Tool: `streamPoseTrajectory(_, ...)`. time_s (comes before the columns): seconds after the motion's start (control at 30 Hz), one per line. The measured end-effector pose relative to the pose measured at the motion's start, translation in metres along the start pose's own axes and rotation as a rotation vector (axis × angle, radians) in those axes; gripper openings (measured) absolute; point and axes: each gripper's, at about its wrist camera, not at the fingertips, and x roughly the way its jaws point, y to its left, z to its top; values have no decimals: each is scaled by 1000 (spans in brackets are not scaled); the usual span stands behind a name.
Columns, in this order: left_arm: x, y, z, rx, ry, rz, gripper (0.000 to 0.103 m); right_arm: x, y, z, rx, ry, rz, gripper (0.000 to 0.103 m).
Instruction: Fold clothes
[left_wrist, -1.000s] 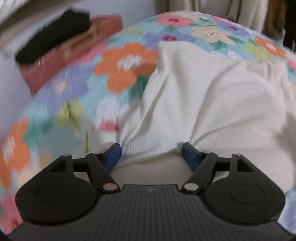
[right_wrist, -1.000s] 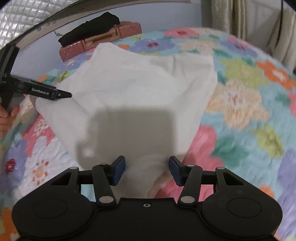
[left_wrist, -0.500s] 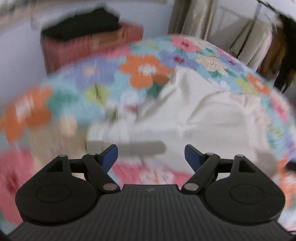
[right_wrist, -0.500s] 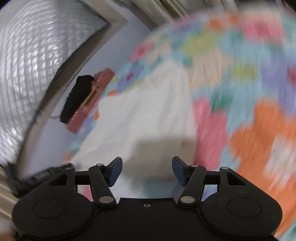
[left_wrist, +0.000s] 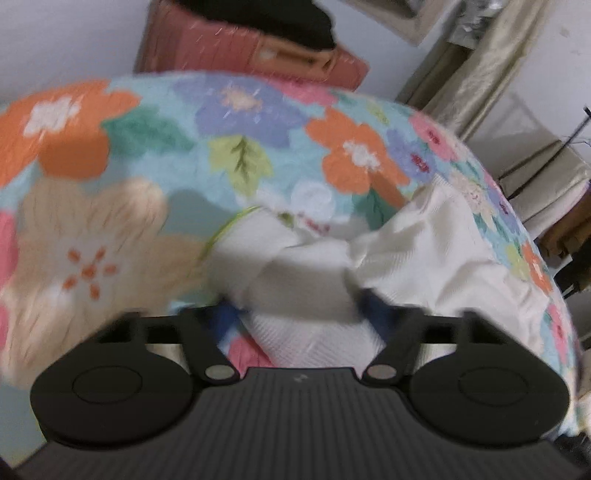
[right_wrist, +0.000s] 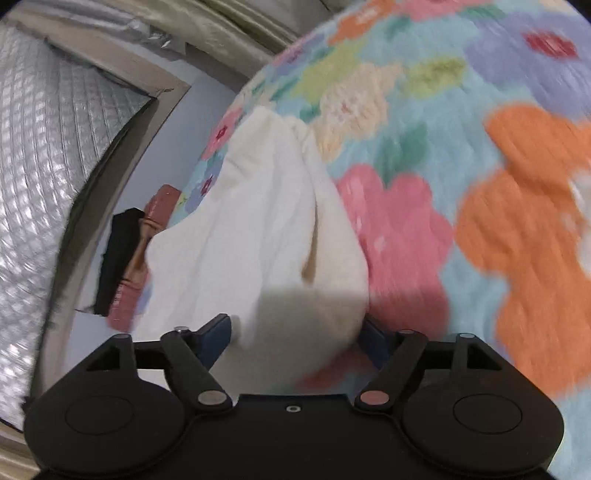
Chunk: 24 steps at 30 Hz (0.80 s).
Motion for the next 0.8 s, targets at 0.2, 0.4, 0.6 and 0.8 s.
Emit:
streamPoseTrajectory(0.2, -41, -37, -12, 211, -179, 98, 16, -17, 41, 17, -397, -123, 7, 30)
streamPoseTrajectory(0.4, -48, -33, -48, 184, -26, 91, 18, -44, 21, 24, -539, -116, -5, 27)
streamPoseTrajectory(0.6, -43, -47, -55, 276, -39, 151, 38, -61, 38, 6, -585, -132, -99, 36)
streamPoseTrajectory(0.8, -72, -49, -51, 320, 38, 142, 64, -79, 55, -11, -630, -147, -193, 57)
